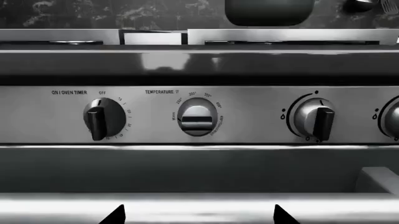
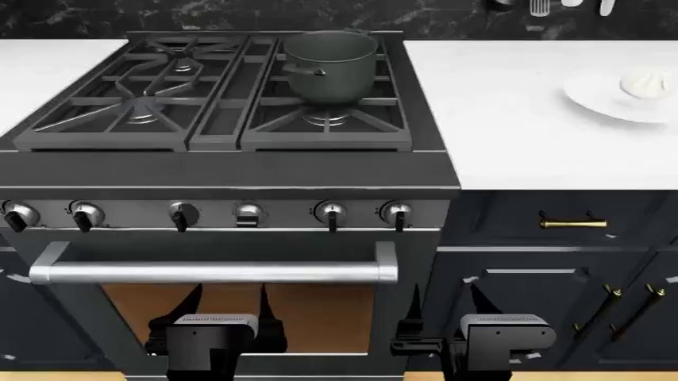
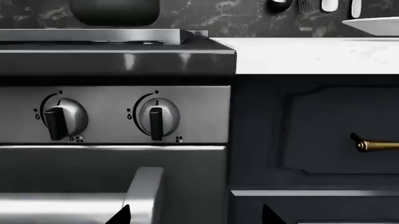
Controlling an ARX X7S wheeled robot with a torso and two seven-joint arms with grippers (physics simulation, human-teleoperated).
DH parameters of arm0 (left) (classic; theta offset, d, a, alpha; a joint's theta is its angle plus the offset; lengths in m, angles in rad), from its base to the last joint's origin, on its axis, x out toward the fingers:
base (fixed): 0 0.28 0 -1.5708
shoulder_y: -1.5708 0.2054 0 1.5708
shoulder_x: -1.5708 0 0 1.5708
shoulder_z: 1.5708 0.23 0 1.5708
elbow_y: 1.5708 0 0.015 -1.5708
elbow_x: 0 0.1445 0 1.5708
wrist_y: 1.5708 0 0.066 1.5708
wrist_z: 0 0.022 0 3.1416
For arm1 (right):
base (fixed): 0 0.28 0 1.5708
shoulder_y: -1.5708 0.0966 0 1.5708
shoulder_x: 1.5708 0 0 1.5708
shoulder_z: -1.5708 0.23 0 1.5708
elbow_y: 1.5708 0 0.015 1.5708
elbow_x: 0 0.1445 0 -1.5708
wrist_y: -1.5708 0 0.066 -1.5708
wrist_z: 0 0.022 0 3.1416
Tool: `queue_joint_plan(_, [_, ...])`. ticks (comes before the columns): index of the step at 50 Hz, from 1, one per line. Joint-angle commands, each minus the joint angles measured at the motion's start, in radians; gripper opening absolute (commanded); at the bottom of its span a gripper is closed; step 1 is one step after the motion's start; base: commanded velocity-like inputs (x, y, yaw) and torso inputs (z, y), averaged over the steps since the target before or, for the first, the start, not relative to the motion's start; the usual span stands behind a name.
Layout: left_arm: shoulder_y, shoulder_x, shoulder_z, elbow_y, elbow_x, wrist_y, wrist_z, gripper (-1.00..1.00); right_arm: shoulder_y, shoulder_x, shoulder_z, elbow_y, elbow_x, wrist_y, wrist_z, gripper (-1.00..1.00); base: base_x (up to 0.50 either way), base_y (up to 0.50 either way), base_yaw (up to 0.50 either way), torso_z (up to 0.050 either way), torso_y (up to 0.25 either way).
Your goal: Frozen meat rests on a plate on the counter. Retrieve the meat and place it in a pot on a burner. Then turn the burner on.
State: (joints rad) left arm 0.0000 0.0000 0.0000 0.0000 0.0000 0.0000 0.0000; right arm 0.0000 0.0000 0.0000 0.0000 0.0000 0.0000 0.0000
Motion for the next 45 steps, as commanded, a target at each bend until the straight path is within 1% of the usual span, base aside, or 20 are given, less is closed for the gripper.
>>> queue_joint_plan(1, [0.008, -0.022, 0.019, 0.012, -0.038, 0.001, 0.012, 1.0, -0.005, 0.018, -0.022, -0.004, 0.013, -0.017, 0.015, 1.0, 0.0, 0.0, 0.0, 0.05, 0.0])
queue_joint_plan(6, [0.021, -0.043, 0.033, 0.03, -0.078, -0.001, 0.035, 1.0, -0.017, 0.039, -0.042, -0.017, 0.024, -0.039, 0.03, 1.0, 0.0, 0.0, 0.0, 0.05, 0.0])
queue_joint_plan(16, [0.013, -0.064, 0.046, 0.02, -0.104, -0.007, 0.018, 1.0, -0.019, 0.057, -0.043, -0.032, 0.091, -0.019, 0.037, 1.0, 0.0, 0.0, 0.0, 0.05, 0.0])
queue_joint_plan(38, [0.014, -0.09, 0.069, 0.013, -0.126, -0.01, -0.023, 1.0, -0.008, 0.081, -0.052, -0.035, 0.178, 0.017, 0.055, 1.0, 0.0, -0.5, 0.0, 0.05, 0.0])
queue_joint_plan(45, [-0.043, -0.09, 0.082, -0.037, -0.123, -0.024, -0.042, 1.0, 0.016, 0.088, -0.044, 0.025, 0.197, 0.011, 0.063, 1.0, 0.0, -0.5, 0.0, 0.05, 0.0])
